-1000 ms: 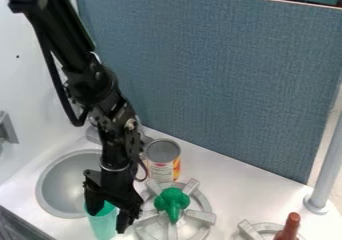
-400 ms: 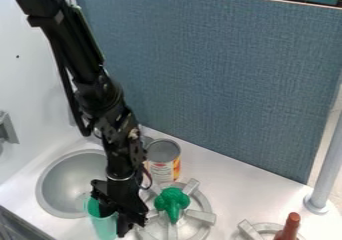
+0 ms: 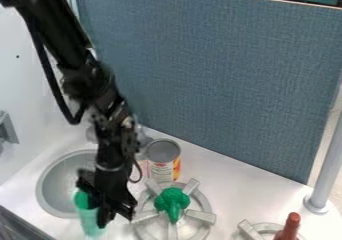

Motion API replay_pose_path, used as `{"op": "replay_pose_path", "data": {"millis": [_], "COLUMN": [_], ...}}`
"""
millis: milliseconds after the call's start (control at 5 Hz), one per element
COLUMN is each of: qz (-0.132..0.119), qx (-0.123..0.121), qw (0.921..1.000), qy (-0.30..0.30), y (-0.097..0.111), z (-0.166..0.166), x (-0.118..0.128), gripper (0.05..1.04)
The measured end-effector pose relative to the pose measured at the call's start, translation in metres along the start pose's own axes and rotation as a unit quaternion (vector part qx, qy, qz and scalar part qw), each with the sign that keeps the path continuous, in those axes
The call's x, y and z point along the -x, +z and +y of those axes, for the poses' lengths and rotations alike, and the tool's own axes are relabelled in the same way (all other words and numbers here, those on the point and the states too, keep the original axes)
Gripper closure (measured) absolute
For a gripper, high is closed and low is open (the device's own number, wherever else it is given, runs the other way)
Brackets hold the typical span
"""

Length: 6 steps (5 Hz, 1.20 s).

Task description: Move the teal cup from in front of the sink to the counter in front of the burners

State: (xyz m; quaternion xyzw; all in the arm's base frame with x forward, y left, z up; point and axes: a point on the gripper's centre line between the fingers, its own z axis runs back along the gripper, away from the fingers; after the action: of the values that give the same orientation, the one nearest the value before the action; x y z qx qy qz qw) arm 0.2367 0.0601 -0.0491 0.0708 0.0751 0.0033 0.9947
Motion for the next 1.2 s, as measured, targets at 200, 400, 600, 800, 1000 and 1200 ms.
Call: {"op": "replay_pose_path", "data": {"millis": [200,400,600,800,1000,1200], "qz": [-0.051,-0.058,-0.049,-0.044,-0.029,-0.029], "qx": [-0.024,-0.013,0.015,0.023,0.024,0.033], "qw": [0.9978,0.9932,0.9849,0.9766,0.9691,0.9647], "qy": [-0.034,-0.100,-0.165,-0.209,-0.244,-0.259], "y": [0.058,0.067,0.053,0.034,0.014,0.002], "z": [-0.030,-0.072,-0.111,-0.132,-0.146,-0.155], "x": [0.006,0.010,0.003,-0.010,-0.021,-0.027], "gripper": [0.969,0.969,0.969,0.969,0.969,0.969]}}
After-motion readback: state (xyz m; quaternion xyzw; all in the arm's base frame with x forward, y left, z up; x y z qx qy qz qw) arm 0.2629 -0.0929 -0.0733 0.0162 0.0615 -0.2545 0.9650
